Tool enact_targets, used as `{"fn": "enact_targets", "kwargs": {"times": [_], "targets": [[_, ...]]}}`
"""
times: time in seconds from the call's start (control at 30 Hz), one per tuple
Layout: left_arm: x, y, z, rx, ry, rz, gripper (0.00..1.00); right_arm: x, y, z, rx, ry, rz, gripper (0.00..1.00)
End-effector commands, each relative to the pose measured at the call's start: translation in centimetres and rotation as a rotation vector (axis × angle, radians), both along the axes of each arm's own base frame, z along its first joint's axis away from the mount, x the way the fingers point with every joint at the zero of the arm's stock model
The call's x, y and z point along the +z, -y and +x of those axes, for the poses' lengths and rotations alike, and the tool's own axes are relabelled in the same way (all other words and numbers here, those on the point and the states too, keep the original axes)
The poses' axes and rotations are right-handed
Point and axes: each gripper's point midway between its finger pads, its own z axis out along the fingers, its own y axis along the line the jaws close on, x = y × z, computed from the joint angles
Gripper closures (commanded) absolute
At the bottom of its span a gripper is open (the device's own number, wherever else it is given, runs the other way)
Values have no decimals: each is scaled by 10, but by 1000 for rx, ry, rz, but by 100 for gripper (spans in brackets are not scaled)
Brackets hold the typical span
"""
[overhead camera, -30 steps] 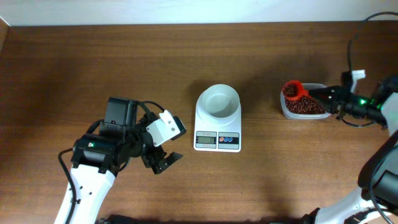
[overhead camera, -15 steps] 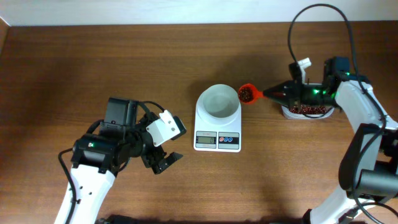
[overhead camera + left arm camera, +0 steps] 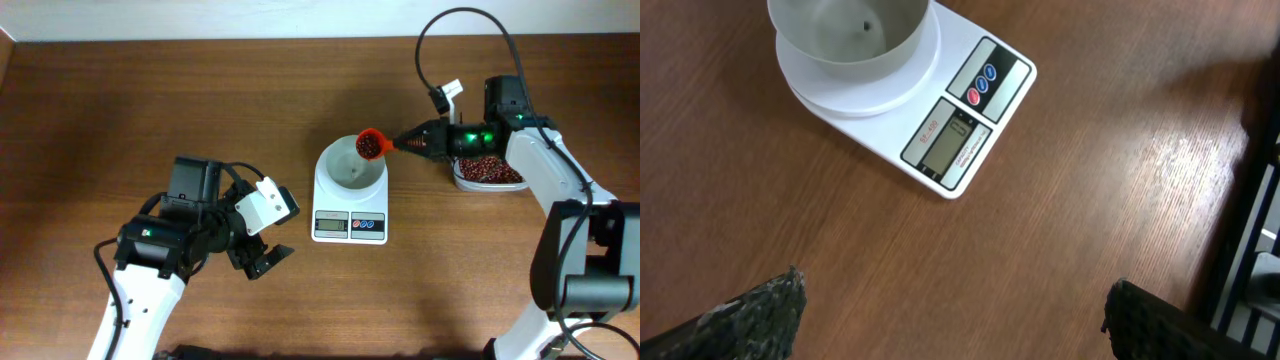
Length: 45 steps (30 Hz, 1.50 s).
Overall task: Scoop and weigh 50g on scale
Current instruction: 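Carry the filled scoop with the right gripper over the white bowl, then tip the scoop with the right gripper to pour beans into the bowl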
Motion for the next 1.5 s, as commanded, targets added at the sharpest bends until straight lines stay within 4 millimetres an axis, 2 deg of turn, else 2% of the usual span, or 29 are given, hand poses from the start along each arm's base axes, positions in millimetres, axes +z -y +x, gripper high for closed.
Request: {"fn": "enact_targets", "kwargs": {"times": [0.0,0.13,0.3,0.5,0.63,0.8,0.93,1.03,1.17,1.4,1.47], "targets": [[8,2,2,-14,23,-15,1,-8,-8,1,19,26,-32,96],[8,2,2,-14,23,-15,1,-7,-9,-3,71,123,-40,96],[8,2,2,-14,23,-15,1,-13,-6,0,69,157,-88,96],[8,2,2,-14,23,-15,1,12,-5,-6,81,240,-106,96],[8,2,2,-14,23,-15,1,9,-11,-7,101,267,-136,96],[8,2,2,-14,23,-15,1,-14,-23,-7,117,281,-314,96],[8,2,2,-14,23,-15,1,-5,-24,-7,114,342,-387,96],[8,2,2,-14,23,-15,1,10,-24,-11,104,394,-463,96],[8,2,2,-14,23,-15,1,10,-25,-16,103,404,-537,96],[8,2,2,-14,23,-15,1,21,-29,-21,106,430,-546,96],[8,2,2,-14,23,-15,1,15,-30,-22,110,426,-586,96]]}}
